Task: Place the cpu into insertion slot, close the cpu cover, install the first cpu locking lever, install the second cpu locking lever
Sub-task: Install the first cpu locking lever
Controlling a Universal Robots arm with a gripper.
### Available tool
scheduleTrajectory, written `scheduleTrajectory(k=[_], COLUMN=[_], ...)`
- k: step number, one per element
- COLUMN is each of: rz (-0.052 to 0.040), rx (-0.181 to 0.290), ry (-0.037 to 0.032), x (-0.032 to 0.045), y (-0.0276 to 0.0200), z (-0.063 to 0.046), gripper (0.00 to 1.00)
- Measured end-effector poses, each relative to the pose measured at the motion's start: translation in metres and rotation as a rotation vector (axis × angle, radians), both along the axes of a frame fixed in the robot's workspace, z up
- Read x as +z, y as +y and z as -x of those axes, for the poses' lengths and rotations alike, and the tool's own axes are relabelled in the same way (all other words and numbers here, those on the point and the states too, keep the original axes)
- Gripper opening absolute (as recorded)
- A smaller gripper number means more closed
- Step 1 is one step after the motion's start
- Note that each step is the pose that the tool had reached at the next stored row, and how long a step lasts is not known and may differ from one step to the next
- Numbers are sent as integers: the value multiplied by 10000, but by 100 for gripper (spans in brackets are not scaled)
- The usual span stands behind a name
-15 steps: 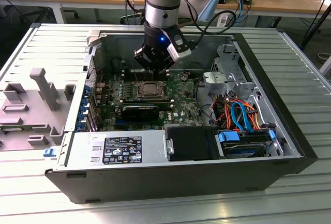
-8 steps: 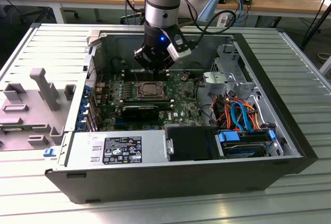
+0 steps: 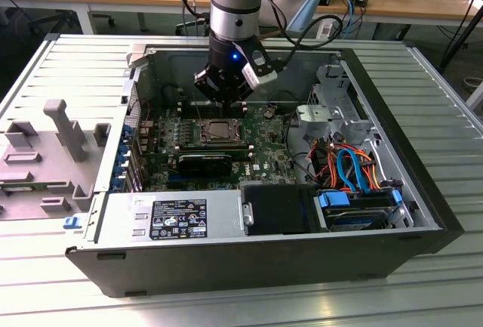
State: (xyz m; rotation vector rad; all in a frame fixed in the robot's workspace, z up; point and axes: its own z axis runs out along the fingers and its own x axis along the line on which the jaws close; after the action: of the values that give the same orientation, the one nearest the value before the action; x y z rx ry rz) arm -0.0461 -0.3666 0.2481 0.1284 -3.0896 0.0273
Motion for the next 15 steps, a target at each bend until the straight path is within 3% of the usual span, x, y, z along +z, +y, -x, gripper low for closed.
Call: scheduleTrajectory(k=[15], rz=[-11], rx=[0], ry=[0], x=[7], y=[0], z=[71], gripper=[11])
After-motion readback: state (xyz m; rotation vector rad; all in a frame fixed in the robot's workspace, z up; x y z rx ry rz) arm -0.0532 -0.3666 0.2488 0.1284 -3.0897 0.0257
